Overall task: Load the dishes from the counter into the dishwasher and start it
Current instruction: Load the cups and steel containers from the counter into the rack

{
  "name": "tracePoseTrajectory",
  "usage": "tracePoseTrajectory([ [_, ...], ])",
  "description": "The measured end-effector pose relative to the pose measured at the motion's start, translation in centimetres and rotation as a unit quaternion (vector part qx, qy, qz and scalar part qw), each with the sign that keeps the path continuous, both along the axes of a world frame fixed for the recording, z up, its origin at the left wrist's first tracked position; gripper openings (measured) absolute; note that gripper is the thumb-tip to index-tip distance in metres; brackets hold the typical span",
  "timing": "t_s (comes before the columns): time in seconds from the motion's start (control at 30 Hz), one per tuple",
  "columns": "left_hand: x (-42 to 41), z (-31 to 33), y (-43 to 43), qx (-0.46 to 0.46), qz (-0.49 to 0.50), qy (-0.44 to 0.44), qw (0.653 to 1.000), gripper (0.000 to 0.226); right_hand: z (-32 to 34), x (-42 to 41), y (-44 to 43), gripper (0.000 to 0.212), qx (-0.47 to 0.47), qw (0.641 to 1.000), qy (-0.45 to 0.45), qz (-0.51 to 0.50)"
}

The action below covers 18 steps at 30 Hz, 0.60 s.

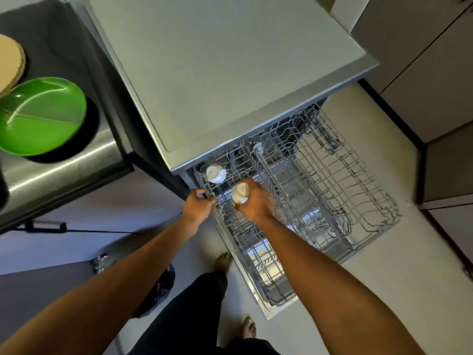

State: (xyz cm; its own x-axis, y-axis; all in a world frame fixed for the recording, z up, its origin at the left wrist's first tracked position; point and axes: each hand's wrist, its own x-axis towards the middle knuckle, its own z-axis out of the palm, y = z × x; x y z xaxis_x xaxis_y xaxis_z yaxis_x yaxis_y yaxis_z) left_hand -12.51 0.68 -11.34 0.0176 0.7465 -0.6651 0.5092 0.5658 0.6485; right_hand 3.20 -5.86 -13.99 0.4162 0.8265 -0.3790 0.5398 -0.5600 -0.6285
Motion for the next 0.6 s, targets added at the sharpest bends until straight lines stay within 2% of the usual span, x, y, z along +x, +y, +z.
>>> tracePoseTrajectory([
  [0.07, 0.2, -2.5, 1.0, 0.017, 0.016, 0.015, 1.0, 0.034, -1.6, 0.1, 1.0, 0.075, 0.007, 0.999, -0.02, 0.039],
  [0.13, 0.3, -4.4, 1.4, 0.045, 0.027, 0.029, 0.998, 0.041, -3.4, 0.1, 2.0, 0.076, 0.007, 0.994, -0.055, 0.097],
  [0.27, 1.3, -4.8, 1.1, 0.094, 0.07, -0.026, 0.993, 0.021, -5.2, -0.4, 4.0, 0.078, 0.004, 0.967, -0.132, 0.216],
  [0.5, 0.8, -6.1, 1.1, 0.079, 0.123, -0.103, 0.984, 0.021, -6.6, -0.8, 5.6, 0.077, -0.006, 0.961, -0.12, 0.249],
  [0.6, 1.0, -6.2, 1.3, 0.07, 0.14, -0.135, 0.978, 0.031, -7.2, -0.9, 5.8, 0.082, -0.031, 0.953, -0.129, 0.272],
])
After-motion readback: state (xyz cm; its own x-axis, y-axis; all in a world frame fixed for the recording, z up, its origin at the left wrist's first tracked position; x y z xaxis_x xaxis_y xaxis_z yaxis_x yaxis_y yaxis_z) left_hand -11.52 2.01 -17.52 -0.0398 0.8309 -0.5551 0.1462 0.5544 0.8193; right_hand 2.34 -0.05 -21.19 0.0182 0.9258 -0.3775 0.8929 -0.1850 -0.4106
